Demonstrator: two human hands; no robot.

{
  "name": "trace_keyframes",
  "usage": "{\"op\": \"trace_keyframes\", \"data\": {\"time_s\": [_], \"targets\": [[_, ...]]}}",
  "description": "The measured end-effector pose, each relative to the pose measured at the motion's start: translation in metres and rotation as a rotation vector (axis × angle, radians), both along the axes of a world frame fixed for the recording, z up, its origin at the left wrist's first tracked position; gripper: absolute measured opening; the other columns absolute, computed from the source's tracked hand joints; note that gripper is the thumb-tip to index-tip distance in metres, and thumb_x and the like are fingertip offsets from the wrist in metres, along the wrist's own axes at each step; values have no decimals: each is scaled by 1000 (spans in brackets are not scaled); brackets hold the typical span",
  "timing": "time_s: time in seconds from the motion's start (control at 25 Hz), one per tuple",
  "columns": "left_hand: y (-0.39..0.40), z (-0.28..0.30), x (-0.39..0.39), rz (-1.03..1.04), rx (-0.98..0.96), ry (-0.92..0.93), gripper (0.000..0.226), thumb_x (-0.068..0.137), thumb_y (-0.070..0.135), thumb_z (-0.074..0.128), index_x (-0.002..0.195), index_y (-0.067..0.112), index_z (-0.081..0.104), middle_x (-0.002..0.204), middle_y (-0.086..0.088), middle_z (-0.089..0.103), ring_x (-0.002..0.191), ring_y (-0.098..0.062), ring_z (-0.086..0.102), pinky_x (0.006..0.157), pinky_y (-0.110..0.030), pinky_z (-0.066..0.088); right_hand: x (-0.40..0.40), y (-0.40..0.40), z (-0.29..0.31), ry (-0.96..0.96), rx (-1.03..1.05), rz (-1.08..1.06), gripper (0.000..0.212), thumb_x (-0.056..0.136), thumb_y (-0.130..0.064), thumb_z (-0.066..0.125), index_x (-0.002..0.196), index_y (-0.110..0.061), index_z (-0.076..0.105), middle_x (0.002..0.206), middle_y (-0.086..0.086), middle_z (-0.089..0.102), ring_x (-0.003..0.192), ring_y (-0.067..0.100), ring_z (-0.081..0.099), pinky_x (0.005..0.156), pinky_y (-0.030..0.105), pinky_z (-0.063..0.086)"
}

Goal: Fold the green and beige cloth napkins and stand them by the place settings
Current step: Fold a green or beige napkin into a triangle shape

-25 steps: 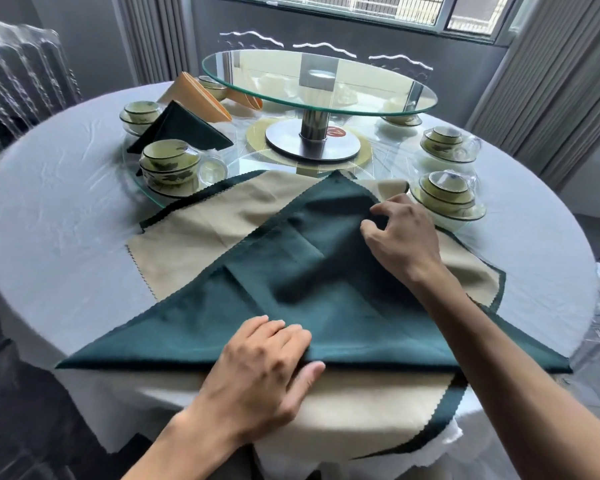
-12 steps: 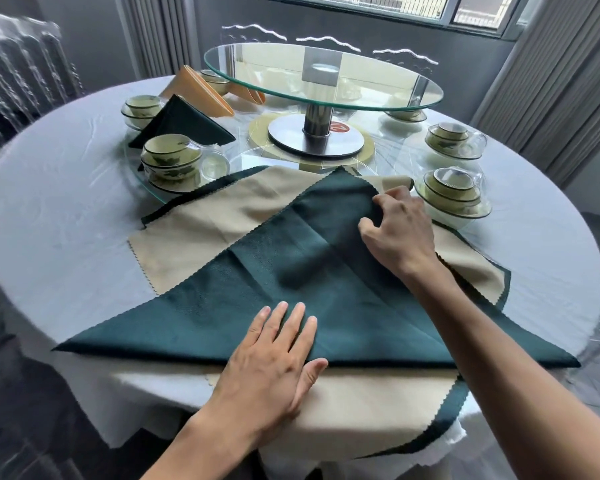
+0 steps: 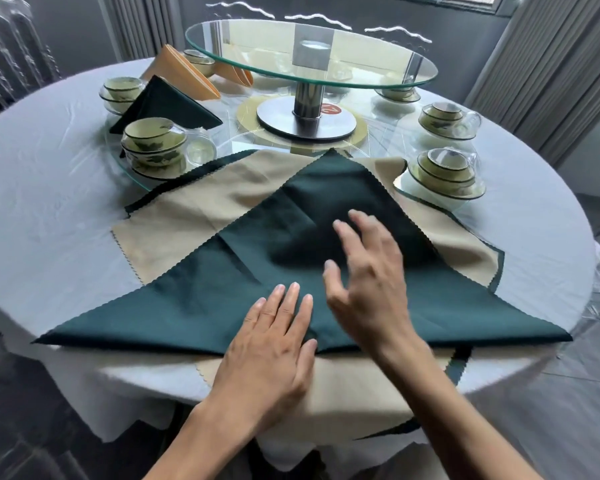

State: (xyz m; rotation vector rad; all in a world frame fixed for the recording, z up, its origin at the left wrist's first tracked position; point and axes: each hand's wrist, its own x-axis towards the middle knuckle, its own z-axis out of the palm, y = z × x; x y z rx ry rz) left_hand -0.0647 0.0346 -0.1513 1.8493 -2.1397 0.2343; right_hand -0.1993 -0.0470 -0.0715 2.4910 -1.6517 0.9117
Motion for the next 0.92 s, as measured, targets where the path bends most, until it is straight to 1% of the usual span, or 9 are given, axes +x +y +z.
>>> {"op": "trace_keyframes", "data": {"time_s": [0.08,0.16,0.28,0.36,0.44,0.56,0.68,0.8,0.92], "targets": [[-1,-3,1,-14,-16,-23,59,89,34,36,137,6,56,144,-15,52,133,-32,51,107,-41,26,3,58,-38,62,111,97,53,90,-37,44,136,-13,54,148,8,45,136,28,40,111,44,26],[-2,-5,1,-14,0,-44,60,90,36,35,138,6,55,145,-15,51,134,-32,49,108,-41,25,-16,80,-61,222,222,62,58,98,-47,27,142,-17,49,151,3,43,139,24,41,109,43,22],[-1,-6,1,-4,40,-66,62,94,40,32,143,7,50,149,-14,46,138,-29,44,111,-40,21,-100,47,-63,331,329,-179,72,92,-61,-2,155,-28,10,162,-9,1,150,14,5,119,38,1],[-1,-6,2,-1,58,-78,61,96,40,30,145,7,47,151,-13,44,140,-28,42,113,-38,16,-176,23,-60,276,490,-393,66,94,-57,0,155,-32,-3,162,-11,-11,150,11,-8,121,38,-6],[-1,-6,3,1,69,-82,61,96,40,29,145,7,46,152,-12,43,140,-27,41,114,-36,12,-231,11,-49,213,609,-555,60,100,-51,10,156,-29,2,164,-6,-3,150,16,-5,121,43,-1],[0,-5,1,9,93,-81,61,97,41,27,147,8,43,154,-11,40,142,-25,38,114,-36,12,-235,13,-40,294,511,-669,63,100,-48,9,156,-19,10,165,1,0,151,22,-4,121,45,-1],[0,-2,1,14,114,-83,61,98,41,27,148,9,42,155,-11,39,143,-25,36,113,-37,15,-143,30,-34,188,244,-371,72,94,-50,11,154,-12,23,163,6,11,150,22,7,121,39,3],[2,3,-2,12,137,-87,61,96,41,30,146,9,45,153,-12,42,142,-27,39,112,-39,18,-51,55,-53,211,156,-31,61,97,-42,27,148,-11,39,158,7,30,146,24,27,116,38,16],[3,5,-4,15,133,-68,61,96,42,31,146,11,46,153,-13,42,142,-27,39,115,-40,21,-32,57,-72,330,188,-6,61,96,-44,29,144,-11,46,152,6,40,140,25,38,112,41,19]]}}
